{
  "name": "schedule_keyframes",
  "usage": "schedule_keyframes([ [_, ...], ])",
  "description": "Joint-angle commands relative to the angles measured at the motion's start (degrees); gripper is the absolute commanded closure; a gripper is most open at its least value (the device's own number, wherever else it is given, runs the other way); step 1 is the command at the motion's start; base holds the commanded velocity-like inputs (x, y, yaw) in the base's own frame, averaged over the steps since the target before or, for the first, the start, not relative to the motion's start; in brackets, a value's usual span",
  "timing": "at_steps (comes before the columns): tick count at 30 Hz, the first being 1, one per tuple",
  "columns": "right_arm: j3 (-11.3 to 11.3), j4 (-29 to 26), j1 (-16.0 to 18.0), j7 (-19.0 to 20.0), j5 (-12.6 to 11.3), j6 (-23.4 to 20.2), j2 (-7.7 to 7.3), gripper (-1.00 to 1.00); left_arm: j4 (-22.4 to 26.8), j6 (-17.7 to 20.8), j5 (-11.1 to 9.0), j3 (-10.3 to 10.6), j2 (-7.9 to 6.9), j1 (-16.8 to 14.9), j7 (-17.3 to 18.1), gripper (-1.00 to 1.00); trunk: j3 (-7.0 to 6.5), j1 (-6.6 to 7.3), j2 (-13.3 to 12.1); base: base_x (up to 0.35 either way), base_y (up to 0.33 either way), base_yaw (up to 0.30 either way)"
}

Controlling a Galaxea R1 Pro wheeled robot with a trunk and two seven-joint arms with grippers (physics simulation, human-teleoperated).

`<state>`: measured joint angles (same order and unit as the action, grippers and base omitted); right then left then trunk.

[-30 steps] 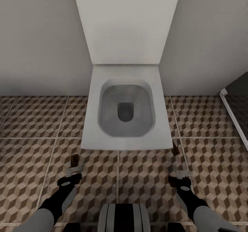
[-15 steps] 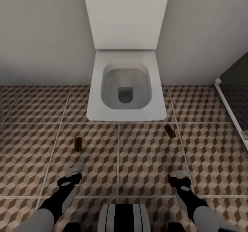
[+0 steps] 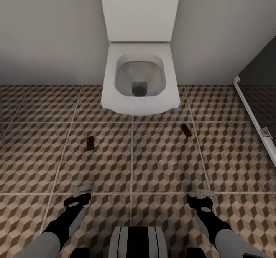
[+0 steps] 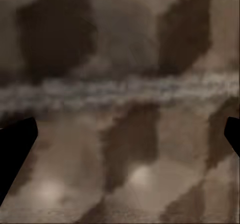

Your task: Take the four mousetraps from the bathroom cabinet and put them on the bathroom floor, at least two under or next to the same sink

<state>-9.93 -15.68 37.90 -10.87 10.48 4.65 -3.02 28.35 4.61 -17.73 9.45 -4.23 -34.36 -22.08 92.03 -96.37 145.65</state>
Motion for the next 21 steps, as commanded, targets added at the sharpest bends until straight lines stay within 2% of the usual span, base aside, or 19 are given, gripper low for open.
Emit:
schedule_keyframes([
  [1, -0.5, 0.2, 0.0, 0.0, 0.6, -0.3, 0.04, -1.0, 0.1, 0.4, -0.3, 0.5, -0.08, 0.0, -0.5, -1.0, 0.04, 0.03, 0.0, -0.345, 0.0, 0.0],
  [21, -0.4, 0.2, 0.0, 0.0, 0.6, -0.3, 0.04, -1.0, 0.1, 0.3, -0.3, 0.5, -0.08, 0.0, -0.4, -1.0, 0.04, 0.03, 0.0, -0.344, 0.0, 0.0],
])
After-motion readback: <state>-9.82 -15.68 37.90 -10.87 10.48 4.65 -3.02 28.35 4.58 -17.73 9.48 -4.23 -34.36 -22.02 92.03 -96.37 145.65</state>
